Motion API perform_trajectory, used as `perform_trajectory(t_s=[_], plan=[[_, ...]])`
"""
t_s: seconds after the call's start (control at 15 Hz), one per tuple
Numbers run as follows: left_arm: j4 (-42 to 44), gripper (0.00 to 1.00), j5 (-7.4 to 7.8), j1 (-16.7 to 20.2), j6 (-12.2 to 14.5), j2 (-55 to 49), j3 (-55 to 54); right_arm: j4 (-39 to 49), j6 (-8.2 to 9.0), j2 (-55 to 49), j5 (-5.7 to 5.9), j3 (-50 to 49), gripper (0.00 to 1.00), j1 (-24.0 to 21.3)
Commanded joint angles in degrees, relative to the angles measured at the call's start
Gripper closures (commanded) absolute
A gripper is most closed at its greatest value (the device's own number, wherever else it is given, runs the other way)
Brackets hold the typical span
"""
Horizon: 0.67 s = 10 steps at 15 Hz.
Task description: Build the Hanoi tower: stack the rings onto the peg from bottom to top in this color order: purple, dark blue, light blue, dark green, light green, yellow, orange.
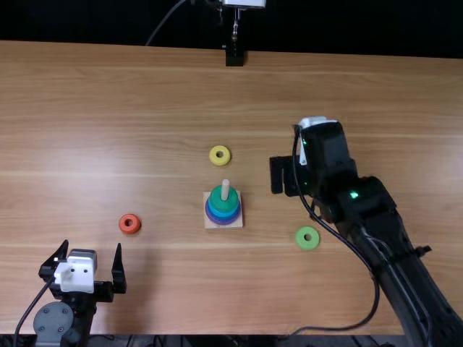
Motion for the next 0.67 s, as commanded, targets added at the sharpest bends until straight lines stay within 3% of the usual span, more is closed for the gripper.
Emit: perform_trajectory(t_s=[0.0,0.27,0.6], plan=[[-4.57,0.0,0.12,-0.08,0.61,-0.67,-6.02,0.13,0.06,-3.59,0.97,-5.37,0.0,-0.98],[-4.68,0.0,0.12,-0.08,0.61,-0.67,-6.02,2.87,0.16,-11.06,0.86,-20.05,0.0,-2.56],[-4.68,0.0,0.12,-0.08,0.61,-0.67,-6.02,2.35,0.06,-11.41,0.75,-25.06,0.0,-2.48]])
